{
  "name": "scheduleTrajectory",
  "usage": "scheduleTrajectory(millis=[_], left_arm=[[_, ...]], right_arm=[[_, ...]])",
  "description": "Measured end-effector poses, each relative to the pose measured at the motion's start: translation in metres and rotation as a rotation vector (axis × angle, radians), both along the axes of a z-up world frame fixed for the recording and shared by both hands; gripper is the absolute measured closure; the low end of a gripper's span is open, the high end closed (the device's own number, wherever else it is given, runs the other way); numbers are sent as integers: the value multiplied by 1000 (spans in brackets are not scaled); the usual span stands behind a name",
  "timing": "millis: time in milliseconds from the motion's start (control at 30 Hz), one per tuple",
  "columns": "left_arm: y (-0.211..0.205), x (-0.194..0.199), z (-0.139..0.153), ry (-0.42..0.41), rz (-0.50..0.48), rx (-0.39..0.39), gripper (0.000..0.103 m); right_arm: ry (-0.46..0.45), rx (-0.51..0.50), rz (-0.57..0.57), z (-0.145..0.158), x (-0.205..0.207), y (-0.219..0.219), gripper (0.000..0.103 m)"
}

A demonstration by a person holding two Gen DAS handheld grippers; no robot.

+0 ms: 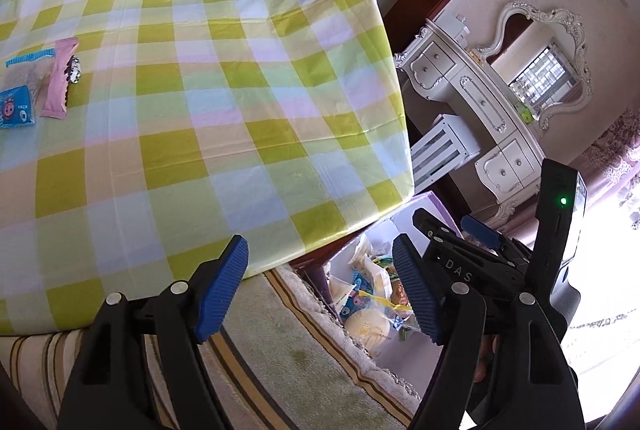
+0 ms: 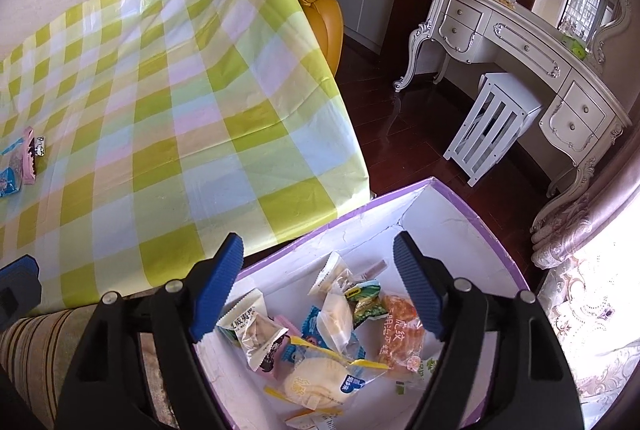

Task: Organize snacks
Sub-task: 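Move both open tools back over the blue bag and pink bar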

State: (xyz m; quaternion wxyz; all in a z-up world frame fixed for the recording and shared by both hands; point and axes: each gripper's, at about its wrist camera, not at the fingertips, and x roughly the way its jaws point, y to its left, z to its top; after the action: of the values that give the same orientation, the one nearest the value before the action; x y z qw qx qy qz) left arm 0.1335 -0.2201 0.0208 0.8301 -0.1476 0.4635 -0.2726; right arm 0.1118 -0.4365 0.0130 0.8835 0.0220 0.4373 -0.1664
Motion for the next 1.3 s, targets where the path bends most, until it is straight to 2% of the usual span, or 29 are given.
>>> scheduleTrajectory(millis=[433,800,933,1033,1167,1300], left_arm=[[108,39,-2,14,287,-3,31],[205,78,3,-20,497,80,31],[225,98,-6,-4,525,125,31],[231,109,-14,6,528,157,26],[227,126,-24,17,495,196,19],[219,141,-34,14,473,259,17]], right_arm=[[-9,38,109,10,24,50,25],[-32,90,202,16,50,104,25],[-32,85,239,16,62,126,25],[-36,89,268,15,70,144,25],[-52,117,305,15,84,164,25],[-76,131,345,18,95,186,25]])
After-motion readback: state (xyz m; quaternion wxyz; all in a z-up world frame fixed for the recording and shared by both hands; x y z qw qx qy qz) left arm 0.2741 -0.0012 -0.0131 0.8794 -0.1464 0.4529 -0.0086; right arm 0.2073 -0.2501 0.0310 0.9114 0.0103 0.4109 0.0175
